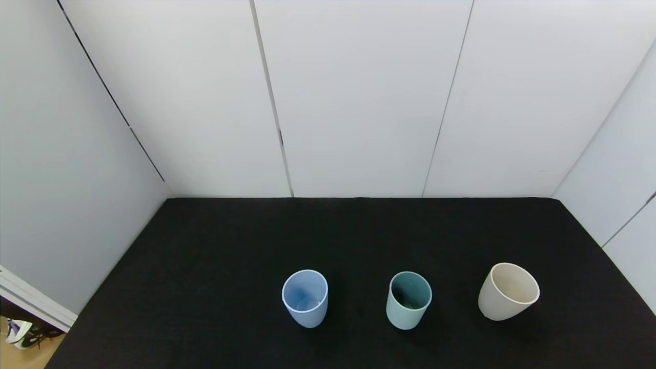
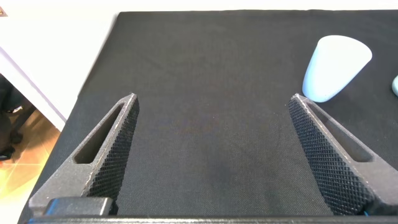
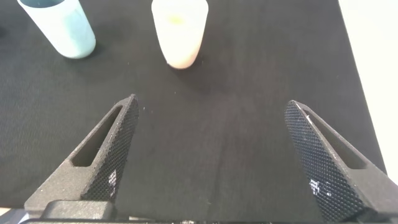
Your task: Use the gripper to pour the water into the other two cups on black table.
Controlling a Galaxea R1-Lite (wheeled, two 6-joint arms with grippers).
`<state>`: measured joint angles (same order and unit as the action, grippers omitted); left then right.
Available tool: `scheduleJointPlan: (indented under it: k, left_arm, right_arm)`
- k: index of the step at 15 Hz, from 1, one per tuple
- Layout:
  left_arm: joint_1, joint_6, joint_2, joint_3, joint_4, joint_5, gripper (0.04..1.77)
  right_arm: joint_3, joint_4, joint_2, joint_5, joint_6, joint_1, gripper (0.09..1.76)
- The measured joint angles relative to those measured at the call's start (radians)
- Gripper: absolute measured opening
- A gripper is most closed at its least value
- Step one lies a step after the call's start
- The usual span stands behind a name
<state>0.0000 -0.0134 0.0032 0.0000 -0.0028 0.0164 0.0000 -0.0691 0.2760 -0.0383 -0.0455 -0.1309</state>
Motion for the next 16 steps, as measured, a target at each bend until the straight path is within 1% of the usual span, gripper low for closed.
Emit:
scheduleJointPlan:
  k: [2,3,6,7,9,11,13,16]
  left_arm:
    - [0.0,0.0,0.0,0.0,0.0,0.0,1.72]
    - [0.0,0.0,0.0,0.0,0.0,0.0,1.72]
    - [0.0,0.0,0.0,0.0,0.0,0.0,1.72]
    - [0.0,0.0,0.0,0.0,0.0,0.0,1.72]
    - [0.0,0.0,0.0,0.0,0.0,0.0,1.72]
    - [0.0,0.0,0.0,0.0,0.0,0.0,1.72]
    - [0.0,0.0,0.0,0.0,0.0,0.0,1.72]
    - [0.0,0.0,0.0,0.0,0.0,0.0,1.72]
  right_arm:
    - [0.0,0.001,0.001,0.0,0.004,0.002,1.7]
    - [0.0,0.001,0.001,0.001,0.001,0.021,1.7]
    - [0.0,0.002,-0.008,0.069,-0.019,0.149,1.7]
    - [0.0,0.003,-0.017,0.072,-0.021,0.163,1.7]
    - [0.0,0.011,-0.061,0.072,-0.016,0.162,1.7]
    - [-0.002,0.036,-0.151,0.066,-0.024,0.147,1.7]
    - [-0.001,0.06,-0.222,0.058,0.003,0.134,1.7]
    - [0.0,0.061,-0.26,0.057,0.006,0.129,1.7]
